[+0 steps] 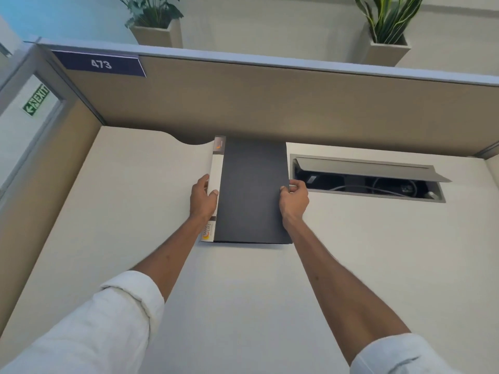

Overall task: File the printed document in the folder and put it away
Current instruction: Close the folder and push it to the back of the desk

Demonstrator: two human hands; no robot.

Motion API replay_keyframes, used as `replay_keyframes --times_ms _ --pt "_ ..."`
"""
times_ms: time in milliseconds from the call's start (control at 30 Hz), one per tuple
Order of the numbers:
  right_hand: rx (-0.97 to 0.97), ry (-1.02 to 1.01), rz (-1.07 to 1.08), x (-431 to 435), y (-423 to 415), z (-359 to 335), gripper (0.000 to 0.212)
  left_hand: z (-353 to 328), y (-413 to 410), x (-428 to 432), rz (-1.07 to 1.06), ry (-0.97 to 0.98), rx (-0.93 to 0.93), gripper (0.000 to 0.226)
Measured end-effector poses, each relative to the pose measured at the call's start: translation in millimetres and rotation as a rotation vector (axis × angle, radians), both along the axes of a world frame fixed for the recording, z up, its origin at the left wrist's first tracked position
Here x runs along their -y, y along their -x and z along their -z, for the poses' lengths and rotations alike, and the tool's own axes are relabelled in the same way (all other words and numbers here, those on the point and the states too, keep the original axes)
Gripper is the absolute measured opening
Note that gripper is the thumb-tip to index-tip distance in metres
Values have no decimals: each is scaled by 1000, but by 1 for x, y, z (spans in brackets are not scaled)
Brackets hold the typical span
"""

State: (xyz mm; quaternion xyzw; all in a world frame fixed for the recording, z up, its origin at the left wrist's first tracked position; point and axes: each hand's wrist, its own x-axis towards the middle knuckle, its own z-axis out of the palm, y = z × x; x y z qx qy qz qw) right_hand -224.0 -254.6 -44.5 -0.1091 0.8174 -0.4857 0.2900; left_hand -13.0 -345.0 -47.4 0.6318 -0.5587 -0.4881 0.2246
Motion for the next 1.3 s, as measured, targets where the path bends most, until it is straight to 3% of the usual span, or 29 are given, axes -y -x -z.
replay_keyframes --times_ms 267,833,933,1067,1300 --pt "-173 -136 -137 7 5 11 35 18 10 3 34 109 217 60" --pt "-557 -411 -413 3 1 1 37 19 6 -3 137 210 319 63" --pt "-637 -353 -538 -4 -5 1 37 18 4 -16 205 292 358 62" --pt "-643 -319 -741 -10 -16 2 49 20 3 -29 322 340 446 60" --pt "-623 -352 -767 -12 -18 6 53 18 3 -29 379 349 532 61"
